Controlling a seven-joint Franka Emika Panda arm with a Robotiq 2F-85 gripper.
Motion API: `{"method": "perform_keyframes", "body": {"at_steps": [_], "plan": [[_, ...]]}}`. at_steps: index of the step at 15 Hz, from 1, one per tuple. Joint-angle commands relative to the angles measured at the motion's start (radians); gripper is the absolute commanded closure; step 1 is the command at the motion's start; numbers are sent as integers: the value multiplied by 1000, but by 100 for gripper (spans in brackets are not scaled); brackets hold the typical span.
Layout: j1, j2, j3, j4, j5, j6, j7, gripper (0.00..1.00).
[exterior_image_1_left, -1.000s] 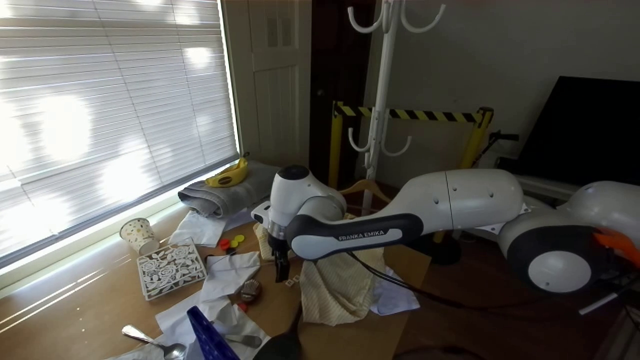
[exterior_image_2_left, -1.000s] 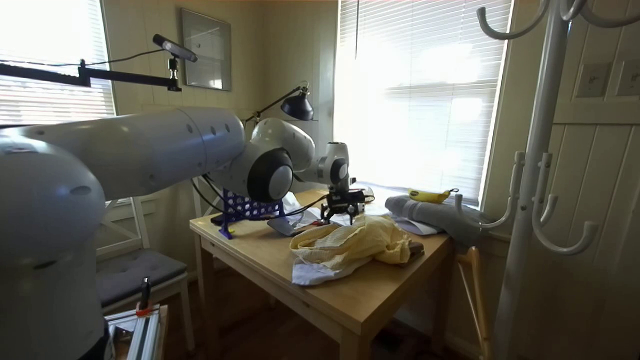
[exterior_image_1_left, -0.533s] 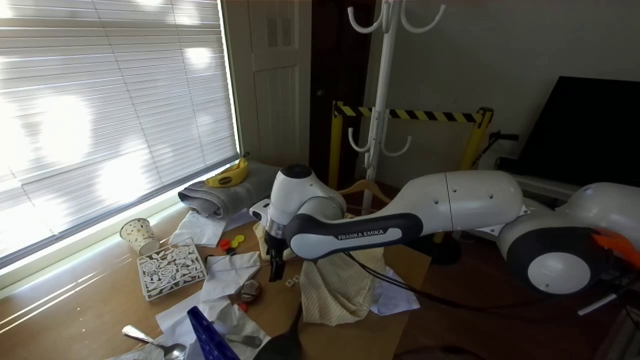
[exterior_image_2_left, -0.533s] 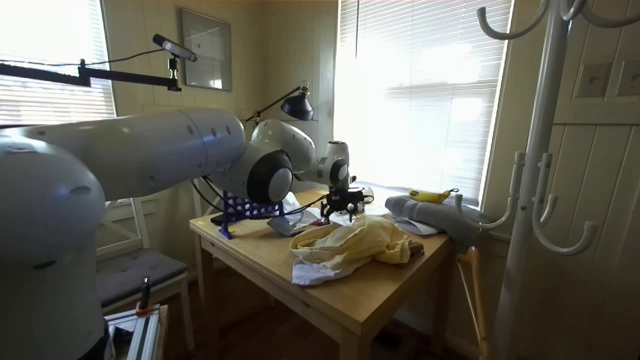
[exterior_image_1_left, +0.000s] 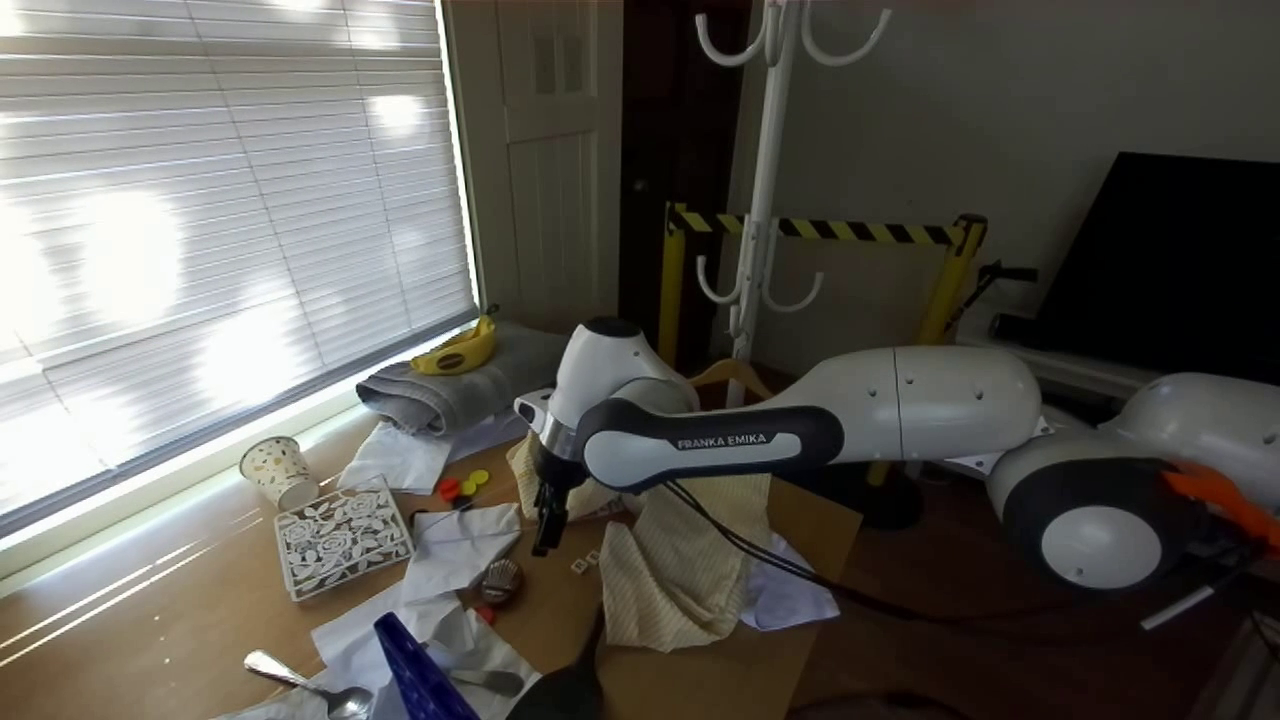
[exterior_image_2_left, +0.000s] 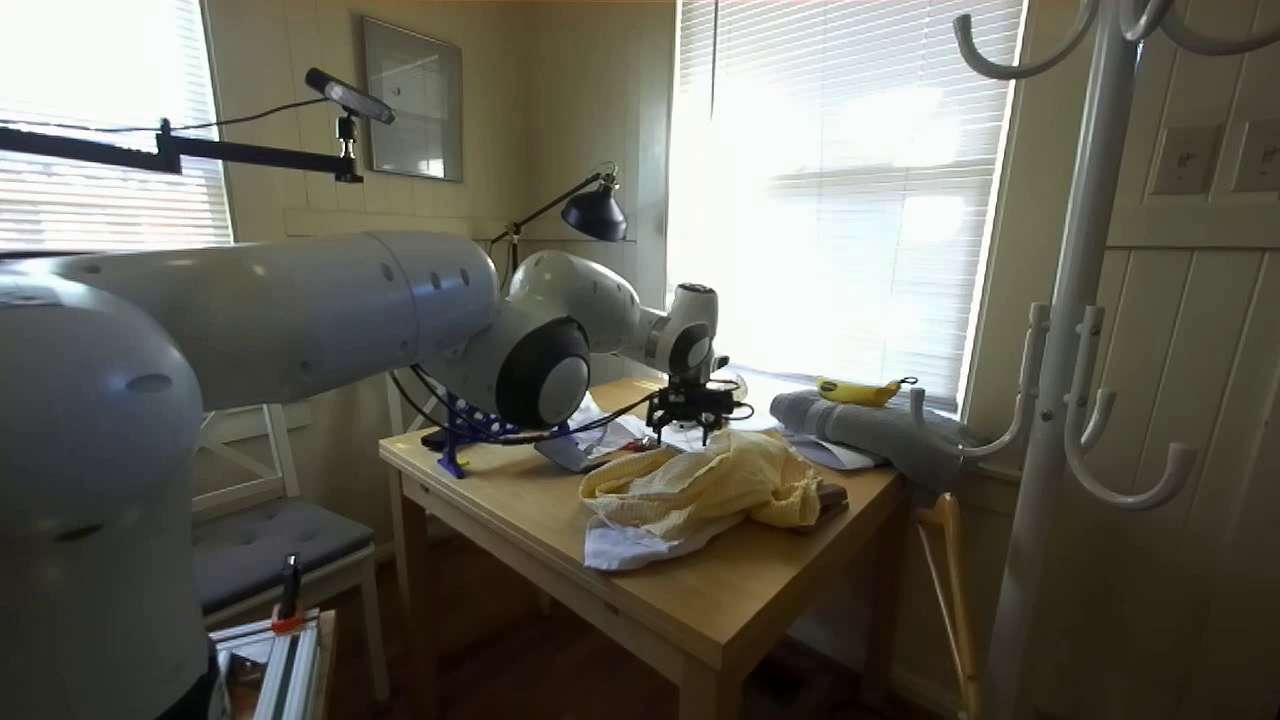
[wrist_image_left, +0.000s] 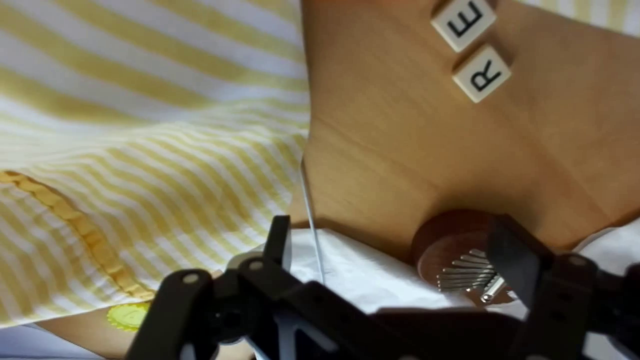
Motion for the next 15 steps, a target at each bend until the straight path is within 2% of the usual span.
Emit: {"method": "perform_keyframes", "body": {"at_steps": [1, 7, 15], "plan": [[-14, 2, 10, 0, 41, -48, 26, 0], [-16, 26, 6, 25, 43, -49, 58, 0], [-6, 31, 1, 30, 20, -31, -51, 0]]}}
